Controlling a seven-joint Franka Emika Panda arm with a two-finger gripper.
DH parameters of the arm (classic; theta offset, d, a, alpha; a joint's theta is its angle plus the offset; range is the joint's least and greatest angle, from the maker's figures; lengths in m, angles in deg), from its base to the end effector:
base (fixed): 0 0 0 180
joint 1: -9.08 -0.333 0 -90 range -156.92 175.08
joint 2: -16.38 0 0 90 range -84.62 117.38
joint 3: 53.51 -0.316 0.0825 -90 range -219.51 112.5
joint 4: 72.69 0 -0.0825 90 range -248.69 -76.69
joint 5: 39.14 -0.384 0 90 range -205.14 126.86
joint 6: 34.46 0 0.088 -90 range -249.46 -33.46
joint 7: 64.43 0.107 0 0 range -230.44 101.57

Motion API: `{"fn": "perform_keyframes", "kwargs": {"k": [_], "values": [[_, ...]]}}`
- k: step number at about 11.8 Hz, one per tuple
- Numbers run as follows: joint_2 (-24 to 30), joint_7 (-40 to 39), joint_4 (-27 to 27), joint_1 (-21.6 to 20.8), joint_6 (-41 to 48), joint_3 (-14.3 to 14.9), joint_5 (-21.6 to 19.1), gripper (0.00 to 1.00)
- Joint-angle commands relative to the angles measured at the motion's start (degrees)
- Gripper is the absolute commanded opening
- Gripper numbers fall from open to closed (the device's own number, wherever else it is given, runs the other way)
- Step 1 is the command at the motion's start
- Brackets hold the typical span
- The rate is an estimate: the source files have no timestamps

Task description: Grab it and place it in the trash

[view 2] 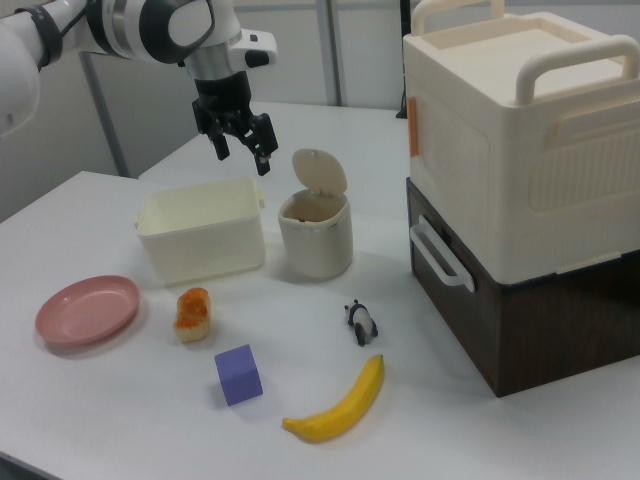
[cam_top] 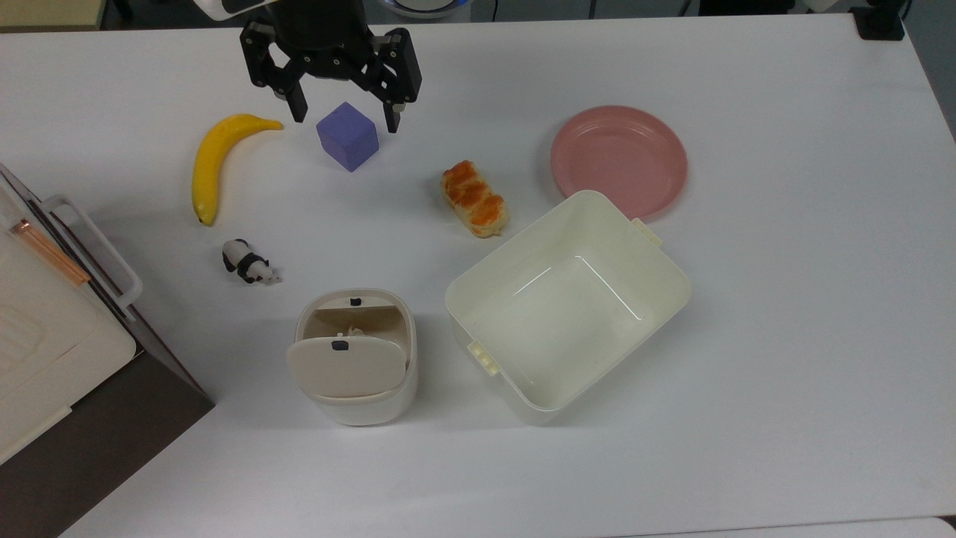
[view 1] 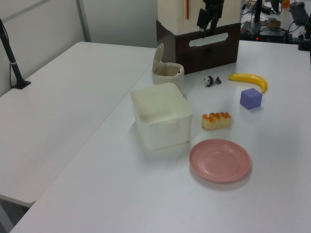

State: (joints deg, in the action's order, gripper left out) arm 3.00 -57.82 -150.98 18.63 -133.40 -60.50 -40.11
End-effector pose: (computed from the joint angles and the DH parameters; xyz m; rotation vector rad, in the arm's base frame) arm 0.6390 -0.0366 0.5986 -3.0754 0.2569 -0.1962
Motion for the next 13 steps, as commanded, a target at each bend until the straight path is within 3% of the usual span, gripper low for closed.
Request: {"fn": "perform_keyframes", "kwargs": {"k": [1, 4, 13], "values": [[-0.3, 1.5, 1.3, -0.7, 2.1, 0.2, -1.0, 1.00], [-0.1, 1.7, 1.6, -2.2, 5.5, 0.1, -1.0, 1.00], [-0.2, 1.7, 1.9, -2.7, 5.1, 0.2, -0.8, 1.00]]}}
